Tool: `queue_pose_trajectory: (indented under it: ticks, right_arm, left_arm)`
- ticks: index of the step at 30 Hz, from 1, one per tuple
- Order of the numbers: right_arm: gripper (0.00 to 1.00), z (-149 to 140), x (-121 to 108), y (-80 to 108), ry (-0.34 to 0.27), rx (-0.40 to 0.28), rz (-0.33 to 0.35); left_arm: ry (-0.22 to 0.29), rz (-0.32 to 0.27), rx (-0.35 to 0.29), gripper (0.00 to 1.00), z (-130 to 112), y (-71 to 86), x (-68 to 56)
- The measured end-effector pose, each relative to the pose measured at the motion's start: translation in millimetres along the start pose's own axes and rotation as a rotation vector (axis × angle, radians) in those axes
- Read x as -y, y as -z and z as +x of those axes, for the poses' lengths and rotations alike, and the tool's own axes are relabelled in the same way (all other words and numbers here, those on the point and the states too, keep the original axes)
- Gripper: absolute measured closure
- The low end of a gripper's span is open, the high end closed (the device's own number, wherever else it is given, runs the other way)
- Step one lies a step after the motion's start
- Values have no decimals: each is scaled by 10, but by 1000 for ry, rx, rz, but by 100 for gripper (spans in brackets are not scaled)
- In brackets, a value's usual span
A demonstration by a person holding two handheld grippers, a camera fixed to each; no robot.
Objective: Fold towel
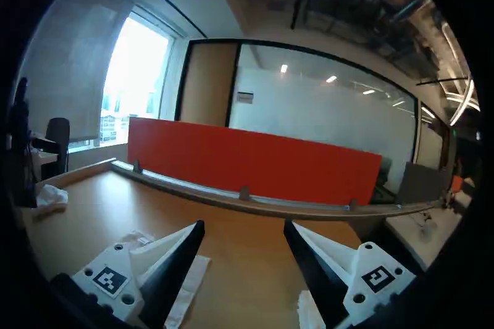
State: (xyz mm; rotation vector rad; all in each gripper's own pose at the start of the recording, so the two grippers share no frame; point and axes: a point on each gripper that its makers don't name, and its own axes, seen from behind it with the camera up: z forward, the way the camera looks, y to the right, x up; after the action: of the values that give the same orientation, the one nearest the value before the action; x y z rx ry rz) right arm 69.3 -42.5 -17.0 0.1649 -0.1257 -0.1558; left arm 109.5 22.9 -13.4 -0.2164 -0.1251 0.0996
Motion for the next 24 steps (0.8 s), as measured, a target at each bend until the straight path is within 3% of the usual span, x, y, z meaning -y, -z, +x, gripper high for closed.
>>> queue_pose_trajectory:
  ticks: [12, 24]
  right_arm:
    - [0, -246, 486, 33, 118, 117, 253]
    - [0, -470, 718, 55, 151, 205, 390]
  left_arm:
    - [-57, -192, 76, 4, -154, -7, -411]
    - [-78, -326, 149, 4, -397, -37, -679]
